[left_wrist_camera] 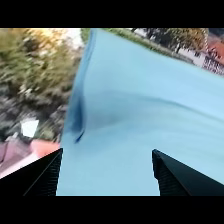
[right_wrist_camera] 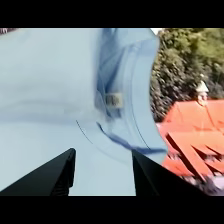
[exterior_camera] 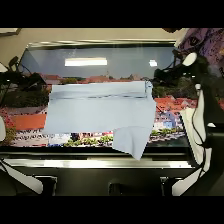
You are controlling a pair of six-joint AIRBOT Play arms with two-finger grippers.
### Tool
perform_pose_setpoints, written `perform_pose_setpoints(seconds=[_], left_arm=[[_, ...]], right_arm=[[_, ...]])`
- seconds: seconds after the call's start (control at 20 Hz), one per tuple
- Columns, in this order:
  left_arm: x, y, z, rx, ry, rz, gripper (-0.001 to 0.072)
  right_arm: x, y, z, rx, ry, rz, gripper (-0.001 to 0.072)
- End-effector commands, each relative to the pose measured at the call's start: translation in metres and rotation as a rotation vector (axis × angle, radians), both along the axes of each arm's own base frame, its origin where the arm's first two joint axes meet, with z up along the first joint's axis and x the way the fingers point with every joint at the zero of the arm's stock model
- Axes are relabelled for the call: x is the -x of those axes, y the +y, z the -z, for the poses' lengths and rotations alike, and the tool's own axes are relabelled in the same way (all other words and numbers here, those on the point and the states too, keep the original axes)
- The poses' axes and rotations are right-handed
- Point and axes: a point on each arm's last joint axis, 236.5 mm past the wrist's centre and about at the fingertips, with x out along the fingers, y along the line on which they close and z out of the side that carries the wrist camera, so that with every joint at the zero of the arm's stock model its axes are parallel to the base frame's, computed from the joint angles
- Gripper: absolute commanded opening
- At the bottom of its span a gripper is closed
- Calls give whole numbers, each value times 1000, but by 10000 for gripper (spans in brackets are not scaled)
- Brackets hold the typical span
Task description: Fold the clothes and pants, and hang the long-sleeved shirts on hangers.
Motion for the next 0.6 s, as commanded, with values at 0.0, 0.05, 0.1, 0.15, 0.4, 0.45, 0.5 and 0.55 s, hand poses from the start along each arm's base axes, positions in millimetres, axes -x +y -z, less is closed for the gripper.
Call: perform_pose_setpoints(seconds=[0.0,0.05,0.1,0.15,0.4,0.45,0.5,0.55], left_arm=[[50,24,-31,10,43,-24,635],[67,26,-30,17,64,-38,635],[87,25,-24,29,89,-59,634],[104,24,-19,35,102,-76,634],[161,8,4,43,122,-136,634],[164,6,7,48,131,-136,634],[165,5,10,52,140,-135,634],[165,5,10,53,141,-136,634]], right_arm=[[65,-33,-21,-68,63,-127,442],[81,-34,-15,-159,82,-105,446],[104,-33,0,-243,129,-76,460],[128,-31,16,-302,180,-59,492],[205,7,85,-461,287,9,505],[209,14,94,-477,290,19,506],[213,18,103,-475,288,23,517],[216,22,110,-466,287,18,564]])
